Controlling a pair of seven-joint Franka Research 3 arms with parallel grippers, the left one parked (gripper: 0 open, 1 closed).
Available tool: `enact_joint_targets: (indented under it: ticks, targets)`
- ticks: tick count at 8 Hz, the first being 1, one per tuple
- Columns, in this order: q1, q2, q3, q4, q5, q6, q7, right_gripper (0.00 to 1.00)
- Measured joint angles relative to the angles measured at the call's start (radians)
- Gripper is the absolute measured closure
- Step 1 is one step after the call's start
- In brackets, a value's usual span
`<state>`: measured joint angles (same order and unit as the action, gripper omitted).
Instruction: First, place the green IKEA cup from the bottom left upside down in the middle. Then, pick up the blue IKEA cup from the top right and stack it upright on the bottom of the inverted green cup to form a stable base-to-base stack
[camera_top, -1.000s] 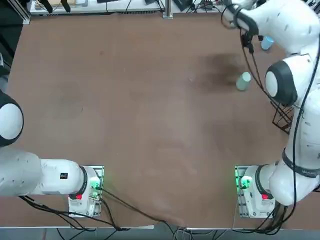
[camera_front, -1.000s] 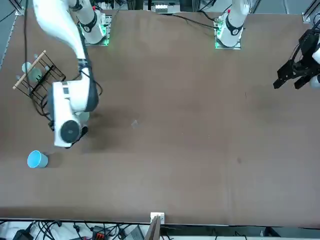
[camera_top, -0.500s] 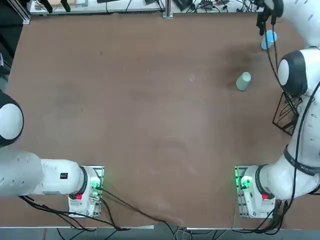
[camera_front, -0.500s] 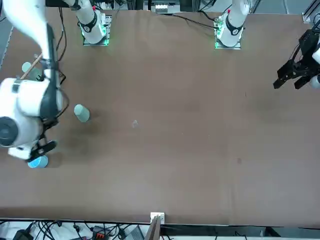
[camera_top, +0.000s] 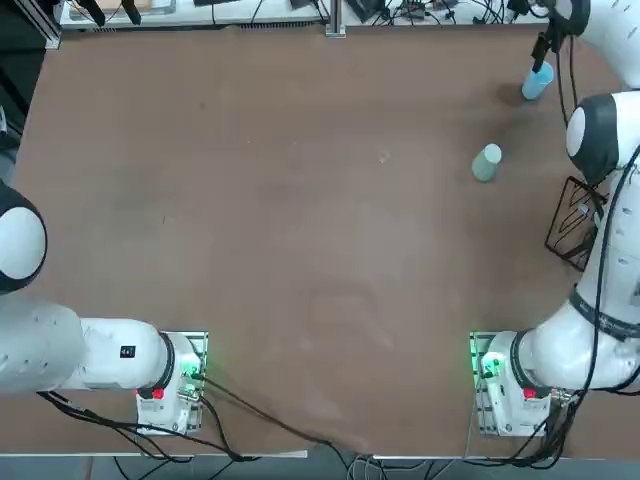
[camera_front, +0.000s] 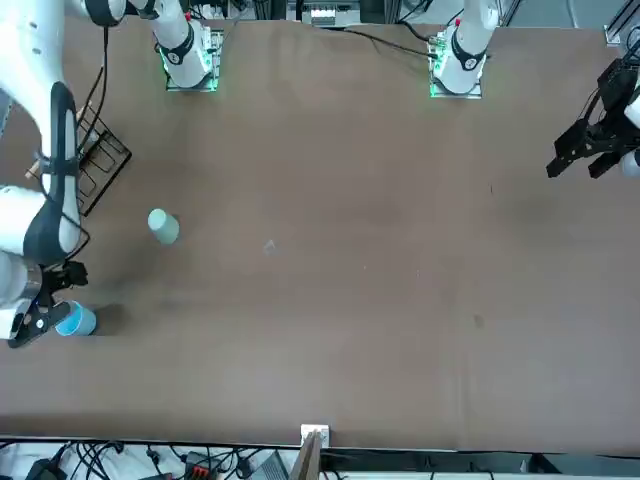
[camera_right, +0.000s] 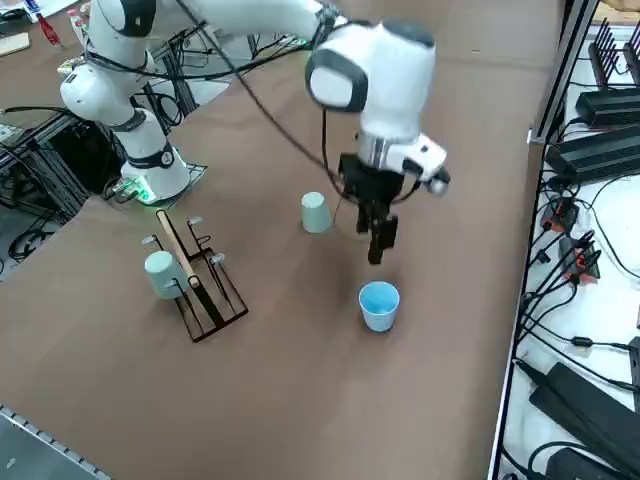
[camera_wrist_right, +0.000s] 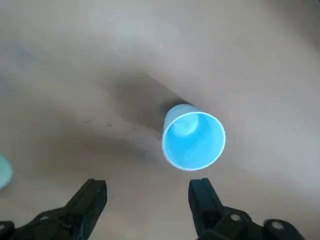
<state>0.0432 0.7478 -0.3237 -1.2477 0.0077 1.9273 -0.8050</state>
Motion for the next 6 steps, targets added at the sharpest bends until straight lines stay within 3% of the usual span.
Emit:
enact_joint_targets:
  ticks: [2, 6]
  targets:
    - [-0.025, 0.036, 0.001, -0.017, 0.028, 0.094, -0.039, 0.04]
    - [-0.028, 0.093, 0.007, -0.034, 0.076, 0.162, -0.066, 0.12]
